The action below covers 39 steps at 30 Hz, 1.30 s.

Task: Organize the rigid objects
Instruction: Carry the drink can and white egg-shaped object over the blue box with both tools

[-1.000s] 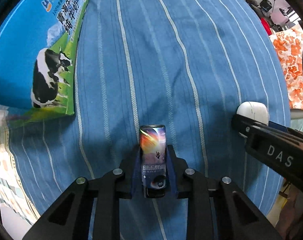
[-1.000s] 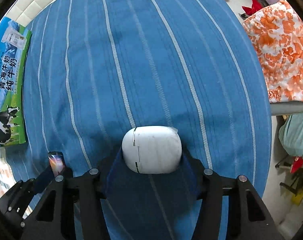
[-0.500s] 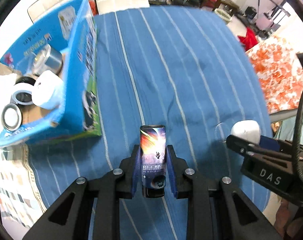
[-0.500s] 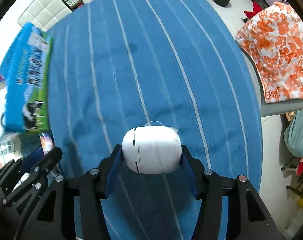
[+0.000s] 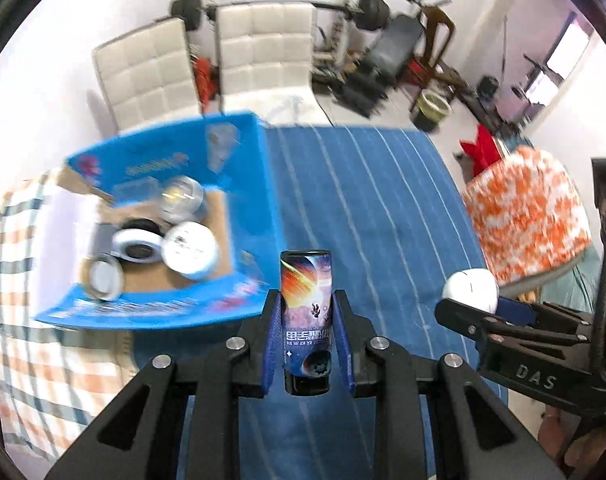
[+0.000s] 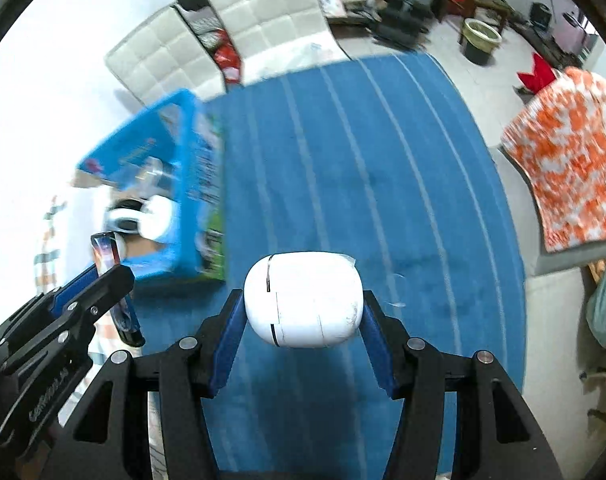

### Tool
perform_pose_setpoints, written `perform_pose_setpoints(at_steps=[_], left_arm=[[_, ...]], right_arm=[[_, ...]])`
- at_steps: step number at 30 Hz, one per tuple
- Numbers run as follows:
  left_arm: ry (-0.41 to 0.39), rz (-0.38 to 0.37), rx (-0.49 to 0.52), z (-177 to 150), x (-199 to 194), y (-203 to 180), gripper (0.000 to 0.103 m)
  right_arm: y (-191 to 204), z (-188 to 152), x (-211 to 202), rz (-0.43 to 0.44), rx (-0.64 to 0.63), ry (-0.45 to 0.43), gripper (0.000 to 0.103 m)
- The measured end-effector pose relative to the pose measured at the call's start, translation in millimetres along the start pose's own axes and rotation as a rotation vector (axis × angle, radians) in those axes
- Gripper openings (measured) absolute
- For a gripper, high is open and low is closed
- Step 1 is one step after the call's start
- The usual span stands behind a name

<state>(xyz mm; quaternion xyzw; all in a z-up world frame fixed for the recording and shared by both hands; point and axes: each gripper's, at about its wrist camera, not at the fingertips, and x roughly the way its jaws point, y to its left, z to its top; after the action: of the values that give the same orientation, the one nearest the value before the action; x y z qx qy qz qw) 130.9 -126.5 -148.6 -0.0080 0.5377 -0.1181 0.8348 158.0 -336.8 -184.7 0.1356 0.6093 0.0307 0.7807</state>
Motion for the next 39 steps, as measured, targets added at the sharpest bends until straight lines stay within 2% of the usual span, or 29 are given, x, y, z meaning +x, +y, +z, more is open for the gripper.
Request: perform_pose_setpoints(at_steps=[3,10,16,20,23,26,28,31,35,39], left_arm=[[-0.046,0.047,-0.022,5,-11,25,0.022],[-0.084,0.108,-0.05,6,-35,79,0.022],[-0.116,0.123,-0.063,10,-54,114,0.022],[-0.117,0.119,-0.07,15,-51,132,0.022],[-0.076,0.077,-0.099,19,-32,150,0.022],[0.036,-0.027,-0.169,23,3,172,0.022],[0.098,-0.068,-0.205,24,29,185,0.022],[0.173,-0.104,-0.244,27,65,200,0.022],[0.264,-0.134,-0.265,33,108,209,0.022],[0.318,-0.118,-0.236,36,134,213,0.022]], right_arm=[[33,1,-10,0.028,-0.036,-0.029,0.059],[117,-3,-25,0.059,-0.107,-0.073,0.059],[161,-5,-33,0.064,-0.141,-0.102,0.059],[179,-2,-31,0.064,-0.147,-0.111,0.059],[187,4,-18,0.066,-0.14,-0.098,0.059],[186,16,17,0.086,-0.111,-0.034,0.059],[182,24,46,0.104,-0.073,0.024,0.059],[179,35,91,0.097,-0.033,0.094,0.059],[186,44,136,0.056,-0.04,0.16,0.059],[189,50,174,0.009,-0.031,0.211,0.059]])
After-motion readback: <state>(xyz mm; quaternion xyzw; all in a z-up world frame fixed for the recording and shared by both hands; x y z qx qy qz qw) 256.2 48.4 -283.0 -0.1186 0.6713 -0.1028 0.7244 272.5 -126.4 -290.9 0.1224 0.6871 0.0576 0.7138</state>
